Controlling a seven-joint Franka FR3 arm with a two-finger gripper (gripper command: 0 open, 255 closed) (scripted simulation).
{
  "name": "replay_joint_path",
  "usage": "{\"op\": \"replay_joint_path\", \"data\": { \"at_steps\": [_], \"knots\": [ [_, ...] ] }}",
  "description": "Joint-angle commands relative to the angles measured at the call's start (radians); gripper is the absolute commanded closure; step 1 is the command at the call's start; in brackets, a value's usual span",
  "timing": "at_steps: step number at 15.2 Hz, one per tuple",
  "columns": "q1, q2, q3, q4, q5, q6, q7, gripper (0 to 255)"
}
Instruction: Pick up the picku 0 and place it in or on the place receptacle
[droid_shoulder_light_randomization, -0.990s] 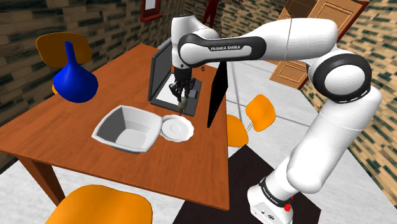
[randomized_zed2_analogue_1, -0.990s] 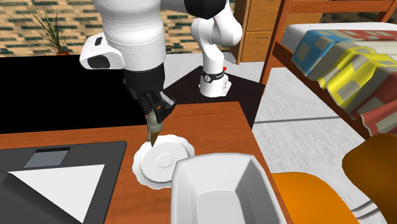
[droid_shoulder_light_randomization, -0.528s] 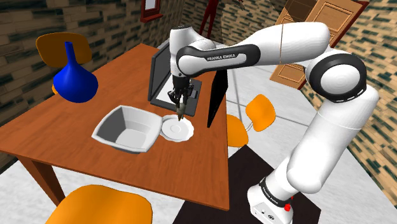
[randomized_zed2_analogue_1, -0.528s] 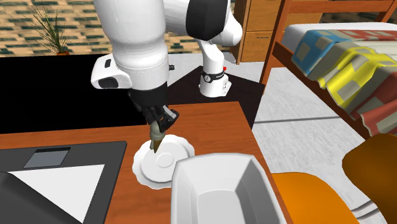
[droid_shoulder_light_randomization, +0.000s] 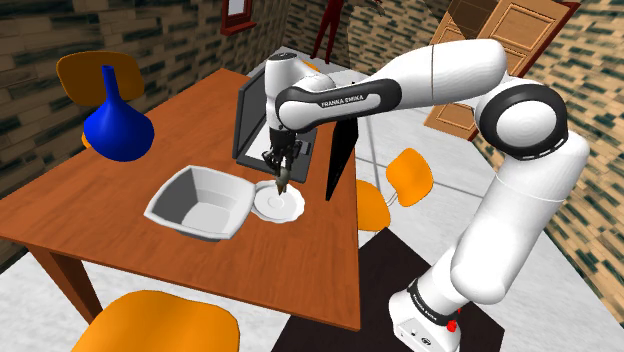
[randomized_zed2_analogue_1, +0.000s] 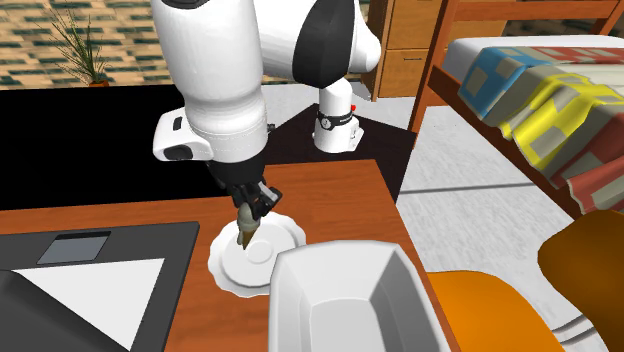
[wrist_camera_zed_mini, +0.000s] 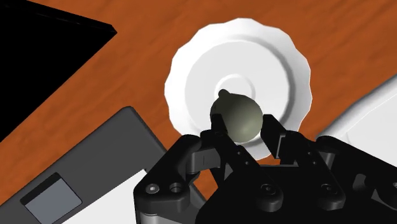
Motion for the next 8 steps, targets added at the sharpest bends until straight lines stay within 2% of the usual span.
{"op": "replay_joint_path", "data": {
  "at_steps": [1, 4, 5, 8],
  "knots": [
    [0.0, 0.003, 0.0, -0.002, 0.0, 0.001, 0.001, 255],
    [0.0, 0.003, 0.0, -0.002, 0.0, 0.001, 0.001, 255],
    [0.0, 0.003, 0.0, -0.004, 0.0, 0.003, 0.001, 0],
    [0.0, 0.004, 0.0, -0.001, 0.0, 0.001, 0.001, 0]
  ]
}}
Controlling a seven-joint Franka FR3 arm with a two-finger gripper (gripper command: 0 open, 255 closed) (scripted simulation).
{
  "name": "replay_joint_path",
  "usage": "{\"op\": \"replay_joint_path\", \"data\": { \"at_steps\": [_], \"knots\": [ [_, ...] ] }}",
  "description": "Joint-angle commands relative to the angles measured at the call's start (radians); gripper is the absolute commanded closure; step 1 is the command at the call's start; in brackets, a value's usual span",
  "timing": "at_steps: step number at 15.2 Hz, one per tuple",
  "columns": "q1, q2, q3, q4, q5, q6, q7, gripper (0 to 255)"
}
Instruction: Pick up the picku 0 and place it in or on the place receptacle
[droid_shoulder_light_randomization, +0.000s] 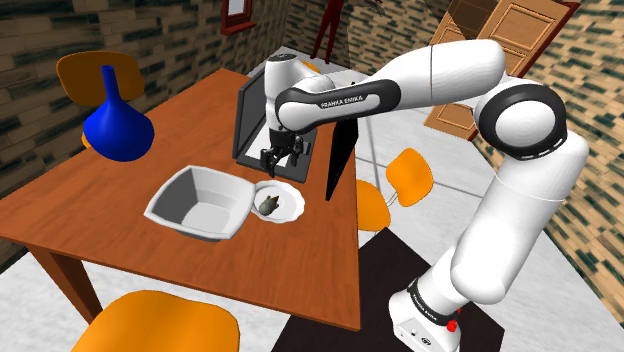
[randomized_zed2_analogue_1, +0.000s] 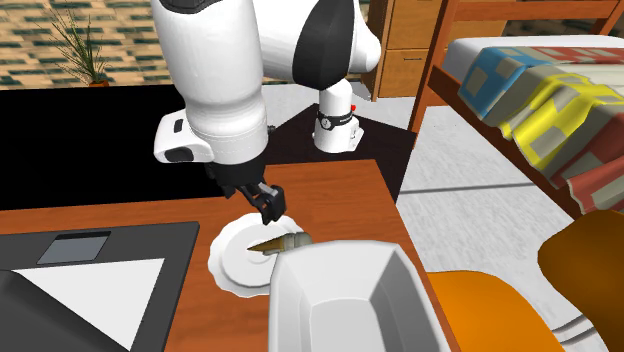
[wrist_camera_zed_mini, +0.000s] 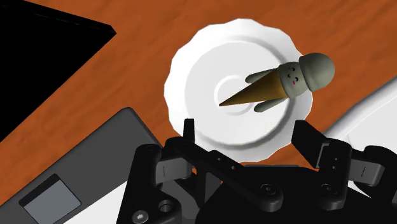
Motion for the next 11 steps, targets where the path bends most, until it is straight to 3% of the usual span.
{"op": "replay_joint_path", "data": {
  "at_steps": [1, 6, 11],
  "knots": [
    [0.0, 0.0, 0.0, 0.0, 0.0, 0.0, 0.0, 0],
    [0.008, -0.018, 0.008, 0.104, 0.014, -0.122, -0.01, 0],
    [0.008, -0.018, 0.008, 0.104, 0.014, -0.122, -0.01, 0]
  ]
}}
